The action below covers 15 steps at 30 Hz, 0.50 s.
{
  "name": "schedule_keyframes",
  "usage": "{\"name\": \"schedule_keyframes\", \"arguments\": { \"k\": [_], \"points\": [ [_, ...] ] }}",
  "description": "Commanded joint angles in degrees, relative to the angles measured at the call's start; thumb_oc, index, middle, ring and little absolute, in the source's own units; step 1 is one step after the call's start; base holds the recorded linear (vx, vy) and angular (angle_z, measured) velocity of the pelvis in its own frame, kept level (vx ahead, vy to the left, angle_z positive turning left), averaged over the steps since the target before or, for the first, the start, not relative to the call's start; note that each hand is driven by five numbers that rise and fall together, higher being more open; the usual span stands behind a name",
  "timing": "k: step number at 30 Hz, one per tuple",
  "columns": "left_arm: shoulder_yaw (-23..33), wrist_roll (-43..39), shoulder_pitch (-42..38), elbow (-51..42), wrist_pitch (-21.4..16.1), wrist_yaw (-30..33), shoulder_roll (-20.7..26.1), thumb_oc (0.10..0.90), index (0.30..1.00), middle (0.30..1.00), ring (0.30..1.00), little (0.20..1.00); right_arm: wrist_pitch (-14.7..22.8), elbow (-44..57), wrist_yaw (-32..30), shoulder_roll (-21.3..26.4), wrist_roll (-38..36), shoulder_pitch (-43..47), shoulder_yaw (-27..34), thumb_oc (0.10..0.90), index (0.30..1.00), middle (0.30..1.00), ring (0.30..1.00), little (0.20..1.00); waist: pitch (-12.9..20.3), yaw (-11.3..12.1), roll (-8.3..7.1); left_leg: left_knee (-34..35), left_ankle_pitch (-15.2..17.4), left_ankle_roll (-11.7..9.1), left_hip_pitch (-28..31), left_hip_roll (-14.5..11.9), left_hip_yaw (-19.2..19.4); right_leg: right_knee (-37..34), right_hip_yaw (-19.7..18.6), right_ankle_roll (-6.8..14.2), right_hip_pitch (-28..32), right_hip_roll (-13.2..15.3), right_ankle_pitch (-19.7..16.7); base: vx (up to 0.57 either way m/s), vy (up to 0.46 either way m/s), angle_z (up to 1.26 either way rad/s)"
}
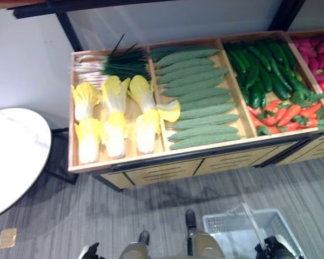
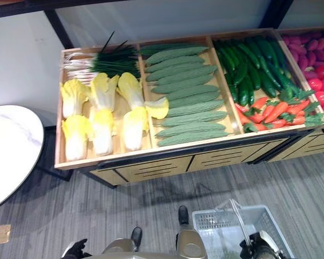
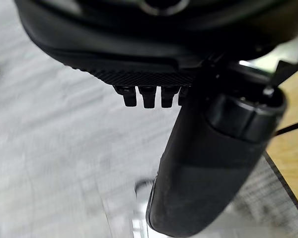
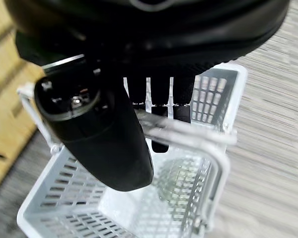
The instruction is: Get the vegetables into the basket
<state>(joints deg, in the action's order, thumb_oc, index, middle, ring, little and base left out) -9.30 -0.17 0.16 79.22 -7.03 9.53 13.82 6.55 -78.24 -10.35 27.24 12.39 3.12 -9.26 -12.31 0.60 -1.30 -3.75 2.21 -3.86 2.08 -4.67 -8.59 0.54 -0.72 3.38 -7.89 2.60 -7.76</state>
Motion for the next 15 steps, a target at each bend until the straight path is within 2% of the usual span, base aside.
{"name": "schedule_keyframes", "arguments": {
  "k": [1,2,3,4,5,6,7,8,10,15],
  "points": [
    [-0.9,-0.8,-3.9,-0.9,-0.5,0.7,2.7,0.9,1.0,1.0,1.0,1.0,-0.1,-1.5,-1.7,5.2,-3.6,-1.8,2.4,0.4,0.3,0.3,0.3,0.3,1.1,-1.0,-2.22,-1.0,-0.5,-2.0,-1.2,0.7,0.5,2.7,1.2,5.8,-2.4,5.6,-0.1,-0.01,-0.289,0.6],
    [-1.3,-0.6,-4.2,-0.8,-0.3,0.8,2.3,0.9,1.0,1.0,1.0,1.0,-0.2,-1.9,-1.8,5.2,-4.0,-2.1,2.9,0.4,0.3,0.3,0.3,0.3,1.1,-1.2,-2.15,-1.0,-0.8,-2.1,-1.8,0.2,1.5,2.6,2.3,5.7,-2.0,5.8,0.3,-0.03,-0.262,0.73],
    [-2.0,-0.4,-4.6,-1.0,-0.2,0.9,2.0,0.9,1.0,1.0,1.0,1.0,-0.2,-2.3,-1.8,5.2,-4.7,-2.6,3.6,0.4,0.3,0.3,0.3,0.3,1.1,-1.8,-1.96,-0.9,-1.6,-1.9,-2.7,-0.8,5.1,2.6,3.9,5.6,-1.5,6.6,0.6,-0.02,-0.096,0.85],
    [-2.0,-0.4,-4.6,-1.0,-0.2,0.9,1.9,0.9,1.0,1.0,1.0,1.0,-0.2,-2.3,-1.8,5.2,-4.7,-2.7,3.6,0.4,0.3,0.3,0.3,0.3,1.0,-1.8,-1.92,-1.0,-1.5,-1.9,-2.7,-0.8,5.0,2.7,4.0,5.6,-1.5,6.6,0.6,-0.03,-0.066,0.97],
    [-2.4,-0.3,-4.8,-1.2,-0.1,1.0,1.8,0.9,1.0,1.0,1.0,1.0,-0.3,-2.3,-1.9,5.0,-5.2,-3.1,4.0,0.4,0.3,0.3,0.3,0.3,1.0,-2.1,-1.83,-1.0,-1.7,-1.8,-3.3,-1.2,7.6,2.7,4.8,5.5,-1.2,6.8,1.0,-0.07,-0.044,1.02],
    [-3.7,0.6,-5.6,-1.7,0.2,1.1,1.3,0.9,1.0,1.0,1.0,1.0,-0.5,-2.6,-2.1,4.7,-6.9,-4.4,5.4,0.4,0.3,0.3,0.3,0.3,0.9,-3.4,-0.98,0.6,-3.2,-1.6,-3.8,-3.1,16.2,2.9,7.4,5.3,-0.4,7.5,1.8,-0.1,-0.047,0.7],
    [-4.4,1.2,-6.1,-1.8,0.4,1.3,1.3,0.9,1.0,1.0,1.0,1.0,-0.6,-2.8,-2.2,4.3,-7.7,-4.9,6.0,0.4,0.3,0.3,0.3,0.3,1.0,-3.9,-0.61,1.4,-4.3,-1.8,-4.0,-3.9,19.4,2.9,8.8,5.3,-0.1,7.9,2.0,-0.09,-0.027,1.28],
    [-5.0,1.7,-6.5,-1.8,0.5,1.4,1.2,0.9,1.0,1.0,1.0,1.0,-0.8,-3.0,-2.2,3.8,-8.0,-5.2,5.9,0.4,0.3,0.3,0.3,0.3,1.2,-4.1,-0.25,2.0,-5.0,-1.9,-4.0,-4.2,20.3,3.0,9.6,5.2,-0.1,7.8,2.2,-0.04,-0.01,1.31],
    [-4.8,2.2,-6.3,-1.3,0.5,1.5,1.7,0.9,1.0,1.0,1.0,1.0,-0.8,-3.2,-2.0,3.0,-8.1,-5.1,5.1,0.4,0.3,0.3,0.3,0.3,1.7,-4.2,-0.17,3.7,-5.2,-2.0,-3.2,-4.0,19.4,2.8,9.5,5.4,-0.2,7.4,2.0,0.01,-0.001,0.73],
    [-3.8,2.9,-6.1,-0.5,0.6,1.6,2.6,0.9,1.0,1.0,1.0,1.0,-1.0,-3.7,-1.9,1.6,-7.5,-5.3,4.2,0.4,0.3,0.3,0.3,0.3,2.6,-3.9,-0.66,6.9,-6.0,-1.8,-1.7,-3.8,19.8,1.7,8.8,5.9,0.4,7.6,1.4,0.03,0.035,-0.12]
  ]
}}
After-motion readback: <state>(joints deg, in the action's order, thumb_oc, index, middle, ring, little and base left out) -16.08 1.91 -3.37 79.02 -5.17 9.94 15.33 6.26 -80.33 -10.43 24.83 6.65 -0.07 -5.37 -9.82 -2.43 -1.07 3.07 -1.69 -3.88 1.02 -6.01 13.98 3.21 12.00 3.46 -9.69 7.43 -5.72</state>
